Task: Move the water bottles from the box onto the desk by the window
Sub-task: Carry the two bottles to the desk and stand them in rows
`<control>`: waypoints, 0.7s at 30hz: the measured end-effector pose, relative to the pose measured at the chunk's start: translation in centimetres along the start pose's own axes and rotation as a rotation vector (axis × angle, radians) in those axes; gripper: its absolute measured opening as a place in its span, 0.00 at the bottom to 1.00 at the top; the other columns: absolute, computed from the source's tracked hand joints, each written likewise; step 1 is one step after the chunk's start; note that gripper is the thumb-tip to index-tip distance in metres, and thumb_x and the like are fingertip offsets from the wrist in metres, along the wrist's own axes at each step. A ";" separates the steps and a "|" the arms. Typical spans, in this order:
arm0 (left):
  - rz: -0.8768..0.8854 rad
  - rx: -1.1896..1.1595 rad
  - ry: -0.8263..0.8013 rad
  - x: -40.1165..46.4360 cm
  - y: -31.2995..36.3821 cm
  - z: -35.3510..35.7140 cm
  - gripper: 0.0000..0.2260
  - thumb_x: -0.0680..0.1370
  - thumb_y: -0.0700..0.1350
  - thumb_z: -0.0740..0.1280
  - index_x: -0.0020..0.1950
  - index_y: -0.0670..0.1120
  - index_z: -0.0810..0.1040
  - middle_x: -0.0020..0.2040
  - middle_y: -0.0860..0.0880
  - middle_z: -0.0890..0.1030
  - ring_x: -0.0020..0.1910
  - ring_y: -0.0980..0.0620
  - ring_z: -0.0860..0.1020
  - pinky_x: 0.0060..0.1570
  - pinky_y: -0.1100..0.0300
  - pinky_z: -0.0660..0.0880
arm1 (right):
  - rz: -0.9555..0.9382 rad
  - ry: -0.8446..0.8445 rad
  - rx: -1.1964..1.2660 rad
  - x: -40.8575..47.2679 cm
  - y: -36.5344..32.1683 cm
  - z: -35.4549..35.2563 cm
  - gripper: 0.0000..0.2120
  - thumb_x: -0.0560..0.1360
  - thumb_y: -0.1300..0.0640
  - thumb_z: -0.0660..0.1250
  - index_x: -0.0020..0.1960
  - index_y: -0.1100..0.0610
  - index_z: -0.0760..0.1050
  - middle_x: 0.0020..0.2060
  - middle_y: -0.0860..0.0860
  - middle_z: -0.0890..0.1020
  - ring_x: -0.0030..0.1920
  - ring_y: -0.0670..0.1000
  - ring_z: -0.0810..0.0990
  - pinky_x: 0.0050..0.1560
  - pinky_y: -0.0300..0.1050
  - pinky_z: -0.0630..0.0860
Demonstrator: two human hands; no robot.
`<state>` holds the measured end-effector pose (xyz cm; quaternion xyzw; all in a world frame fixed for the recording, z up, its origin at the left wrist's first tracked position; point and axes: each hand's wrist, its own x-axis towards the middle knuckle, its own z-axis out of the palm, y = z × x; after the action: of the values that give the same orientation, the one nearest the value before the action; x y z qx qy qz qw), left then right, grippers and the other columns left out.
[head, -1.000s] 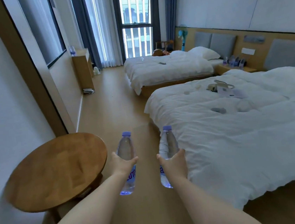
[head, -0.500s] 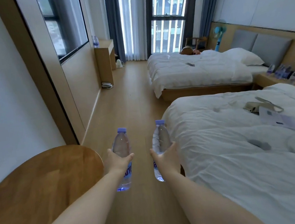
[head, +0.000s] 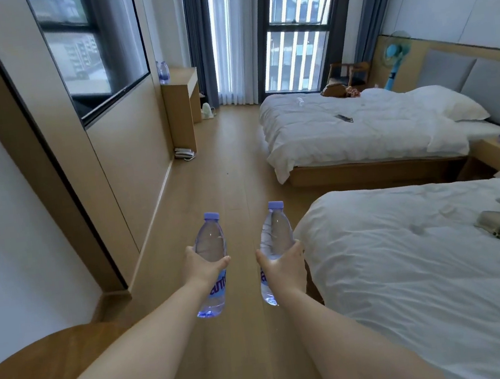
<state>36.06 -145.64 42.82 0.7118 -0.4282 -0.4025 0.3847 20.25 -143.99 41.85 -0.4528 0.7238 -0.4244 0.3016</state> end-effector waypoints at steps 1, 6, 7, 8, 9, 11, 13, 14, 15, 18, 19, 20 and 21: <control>-0.009 -0.002 -0.006 1.8 0.7 0.4 0.26 0.69 0.47 0.77 0.55 0.46 0.63 0.51 0.46 0.74 0.47 0.45 0.75 0.48 0.53 0.73 | 0.003 0.000 -0.006 1.7 -0.6 0.6 0.32 0.71 0.45 0.73 0.66 0.57 0.63 0.54 0.49 0.72 0.52 0.48 0.75 0.46 0.38 0.71; -0.030 -0.069 -0.034 11.1 3.7 3.0 0.25 0.69 0.44 0.77 0.55 0.45 0.64 0.51 0.46 0.74 0.48 0.46 0.75 0.49 0.54 0.73 | 0.011 -0.023 -0.005 11.4 -2.0 4.6 0.32 0.70 0.46 0.74 0.66 0.56 0.63 0.57 0.51 0.75 0.53 0.49 0.76 0.48 0.40 0.74; -0.042 -0.090 -0.029 13.1 4.3 3.6 0.25 0.69 0.44 0.77 0.55 0.45 0.64 0.50 0.46 0.74 0.48 0.46 0.75 0.48 0.55 0.72 | 0.025 -0.033 0.001 13.5 -2.1 5.7 0.33 0.70 0.46 0.75 0.66 0.56 0.63 0.57 0.51 0.75 0.53 0.50 0.77 0.49 0.41 0.75; -0.058 -0.109 -0.020 15.4 4.7 4.3 0.25 0.69 0.44 0.77 0.55 0.45 0.64 0.50 0.46 0.74 0.47 0.46 0.75 0.48 0.55 0.72 | 0.034 -0.042 0.005 15.6 -2.1 6.7 0.33 0.69 0.46 0.75 0.66 0.56 0.63 0.56 0.51 0.75 0.53 0.50 0.77 0.49 0.42 0.76; -0.066 -0.122 -0.005 17.7 5.2 5.0 0.24 0.69 0.44 0.77 0.55 0.45 0.64 0.49 0.46 0.74 0.47 0.46 0.75 0.48 0.55 0.72 | 0.034 -0.047 0.008 17.9 -2.3 7.7 0.33 0.69 0.46 0.75 0.66 0.56 0.63 0.56 0.50 0.75 0.52 0.50 0.77 0.48 0.41 0.76; -0.064 -0.135 0.022 22.7 6.5 6.4 0.25 0.69 0.45 0.77 0.55 0.45 0.64 0.50 0.46 0.75 0.48 0.45 0.76 0.49 0.54 0.74 | 0.018 -0.048 0.028 22.6 -2.9 9.5 0.32 0.69 0.45 0.75 0.64 0.56 0.63 0.55 0.50 0.75 0.50 0.49 0.77 0.47 0.40 0.75; -0.065 -0.123 0.030 27.9 8.1 7.9 0.27 0.68 0.46 0.78 0.56 0.46 0.63 0.51 0.46 0.76 0.49 0.44 0.77 0.50 0.53 0.75 | 0.008 -0.062 0.049 27.7 -3.8 11.0 0.33 0.69 0.45 0.76 0.64 0.57 0.64 0.55 0.50 0.75 0.50 0.49 0.77 0.47 0.42 0.75; -0.074 -0.112 0.034 30.2 9.0 8.6 0.27 0.68 0.46 0.78 0.56 0.46 0.63 0.51 0.46 0.76 0.49 0.45 0.77 0.49 0.53 0.74 | 0.011 -0.076 0.044 30.2 -4.4 11.6 0.34 0.69 0.45 0.75 0.65 0.58 0.64 0.55 0.50 0.75 0.50 0.50 0.77 0.46 0.42 0.74; -0.077 -0.108 0.042 32.4 9.9 9.2 0.27 0.68 0.46 0.78 0.56 0.46 0.63 0.51 0.46 0.76 0.48 0.45 0.77 0.49 0.53 0.74 | 0.007 -0.086 0.036 32.7 -5.2 12.1 0.34 0.69 0.44 0.75 0.65 0.58 0.64 0.56 0.50 0.74 0.50 0.50 0.77 0.47 0.42 0.73; -0.081 -0.116 0.071 38.7 13.4 10.6 0.28 0.67 0.47 0.78 0.57 0.44 0.64 0.50 0.46 0.76 0.48 0.44 0.78 0.47 0.54 0.73 | -0.024 -0.094 0.029 40.1 -8.2 13.5 0.33 0.69 0.44 0.74 0.64 0.59 0.64 0.56 0.50 0.75 0.51 0.51 0.77 0.46 0.43 0.71; -0.088 -0.121 0.079 40.9 14.4 10.9 0.28 0.67 0.48 0.78 0.57 0.44 0.65 0.50 0.46 0.77 0.48 0.44 0.78 0.46 0.54 0.73 | -0.026 -0.096 0.033 42.5 -9.3 14.1 0.33 0.69 0.43 0.74 0.64 0.58 0.64 0.55 0.51 0.75 0.51 0.52 0.77 0.45 0.43 0.71; -0.098 -0.118 0.085 43.0 15.2 11.1 0.28 0.67 0.49 0.78 0.57 0.45 0.64 0.50 0.46 0.77 0.47 0.44 0.78 0.45 0.54 0.73 | -0.022 -0.105 0.029 44.6 -10.3 14.7 0.32 0.69 0.43 0.74 0.63 0.58 0.64 0.55 0.51 0.75 0.50 0.52 0.76 0.44 0.43 0.70; -0.104 -0.111 0.093 45.1 15.9 11.3 0.28 0.67 0.49 0.78 0.56 0.45 0.64 0.50 0.46 0.77 0.47 0.44 0.78 0.45 0.54 0.73 | -0.021 -0.115 0.020 46.5 -11.2 15.4 0.32 0.69 0.43 0.73 0.62 0.58 0.64 0.55 0.51 0.75 0.50 0.52 0.76 0.44 0.43 0.70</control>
<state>35.04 -194.75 41.75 0.7285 -0.3495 -0.4116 0.4216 18.37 -194.18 42.28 -0.4810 0.6961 -0.4081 0.3429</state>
